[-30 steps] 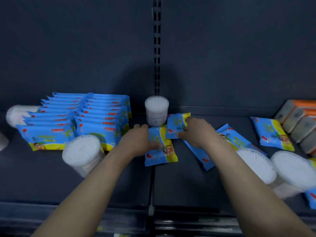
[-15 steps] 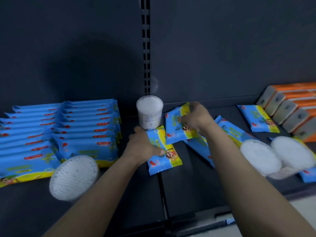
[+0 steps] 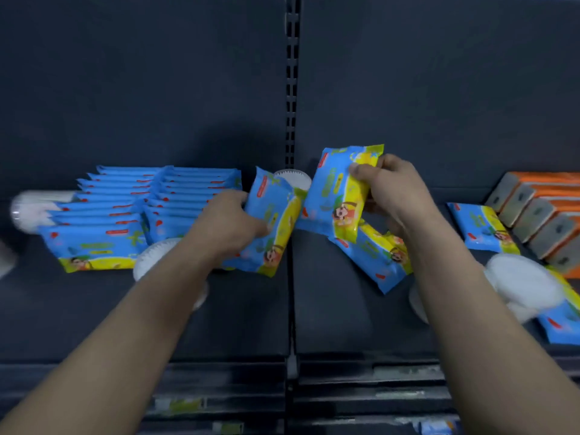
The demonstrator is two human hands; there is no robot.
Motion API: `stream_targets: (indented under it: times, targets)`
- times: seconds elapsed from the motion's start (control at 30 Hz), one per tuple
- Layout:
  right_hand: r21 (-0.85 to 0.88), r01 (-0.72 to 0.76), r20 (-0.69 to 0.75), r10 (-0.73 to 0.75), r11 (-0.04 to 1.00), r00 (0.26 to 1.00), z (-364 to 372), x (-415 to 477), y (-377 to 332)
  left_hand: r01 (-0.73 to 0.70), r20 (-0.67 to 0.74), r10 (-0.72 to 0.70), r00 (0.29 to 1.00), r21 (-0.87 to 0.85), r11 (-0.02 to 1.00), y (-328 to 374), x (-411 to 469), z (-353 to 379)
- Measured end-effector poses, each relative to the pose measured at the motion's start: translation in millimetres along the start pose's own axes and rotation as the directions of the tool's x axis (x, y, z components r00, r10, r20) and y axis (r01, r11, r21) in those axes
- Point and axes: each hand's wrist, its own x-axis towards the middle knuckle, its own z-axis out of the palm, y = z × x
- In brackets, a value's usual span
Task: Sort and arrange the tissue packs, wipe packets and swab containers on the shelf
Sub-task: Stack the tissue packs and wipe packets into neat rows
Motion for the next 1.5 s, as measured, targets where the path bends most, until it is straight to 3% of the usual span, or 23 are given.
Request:
stream_targets:
  times: [0.17, 0.27, 0.4, 0.53, 0.73, 0.83, 1.0, 1.13, 1.3, 1.5]
  targets:
    - [0.246, -0.025, 0.18, -0.02, 0.969, 0.983, 37, -15, -15, -0.045, -0.165, 0.034, 0.986, -0.062, 0.997, -4, -23, -64]
    - [0.273, 0.004, 0.256, -0.077, 0.962, 0.964, 70, -21, -25, -0.081, -0.243, 0.069, 0.968, -0.041, 0.996, -19, -32, -99]
    - [0.263, 0.025, 0.232, -0.089, 0.965, 0.969, 120, -29, -31, -0.055, -0.301, 0.062, 0.952, 0.031, 0.998, -61, -35, -146]
    - [0.224, 0.063, 0.157, -0.1, 0.972, 0.982, 164, -33, -27, -0.011, -0.241, 0.044, 0.97, 0.136, 0.991, -103, -29, -184]
    - [0.247, 0.096, 0.068, -0.117, 0.964, 0.991, 192, -41, -29, -0.101, -0.113, 0.151, 0.982, 0.361, 0.927, -132, -11, -211]
    - [0.261, 0.073, 0.114, -0.105, 0.963, 0.988, 197, -52, -23, -0.147, -0.014, 0.173, 0.985, 0.461, 0.875, -142, 1, -208]
    - [0.149, 0.108, 0.211, -0.139, 0.983, 0.968, 194, -72, 1, -0.263, 0.08, 0.257, 0.963, 0.473, 0.841, -162, 13, -195]
    - [0.276, 0.114, 0.141, -0.158, 0.954, 0.977, 189, -80, 15, -0.29, 0.059, 0.301, 0.952, 0.496, 0.818, -171, 14, -184]
    - [0.263, 0.147, 0.063, -0.169, 0.954, 0.984, 185, -79, 27, -0.351, 0.044, 0.399, 0.916, 0.567, 0.745, -180, 15, -176]
    - [0.184, 0.151, 0.105, -0.172, 0.971, 0.979, 182, -71, 39, -0.192, -0.126, 0.388, 0.913, 0.706, 0.682, -195, 14, -165]
